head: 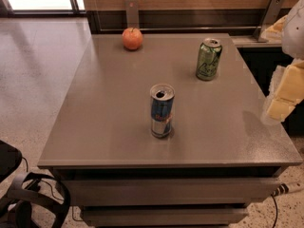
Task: Pick green can
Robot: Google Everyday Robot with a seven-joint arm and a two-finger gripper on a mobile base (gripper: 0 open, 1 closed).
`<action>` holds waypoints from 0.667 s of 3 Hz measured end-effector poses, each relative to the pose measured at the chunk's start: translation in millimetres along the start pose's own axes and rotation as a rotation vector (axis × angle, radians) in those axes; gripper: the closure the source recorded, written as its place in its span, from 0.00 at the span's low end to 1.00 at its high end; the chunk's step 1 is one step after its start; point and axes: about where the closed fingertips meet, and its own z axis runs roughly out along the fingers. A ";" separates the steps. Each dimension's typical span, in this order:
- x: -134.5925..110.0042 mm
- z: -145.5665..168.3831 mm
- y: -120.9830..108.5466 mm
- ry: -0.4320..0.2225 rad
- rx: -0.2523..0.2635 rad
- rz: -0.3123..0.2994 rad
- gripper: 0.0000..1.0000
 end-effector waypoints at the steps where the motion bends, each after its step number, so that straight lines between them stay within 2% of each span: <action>1: 0.0 0.0 0.0 0.000 0.000 0.000 0.00; 2: 5.0 3.2 -6.4 -0.034 0.020 0.033 0.00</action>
Offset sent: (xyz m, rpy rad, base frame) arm 0.0745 -0.0909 -0.0189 0.4660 -0.2778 -0.3166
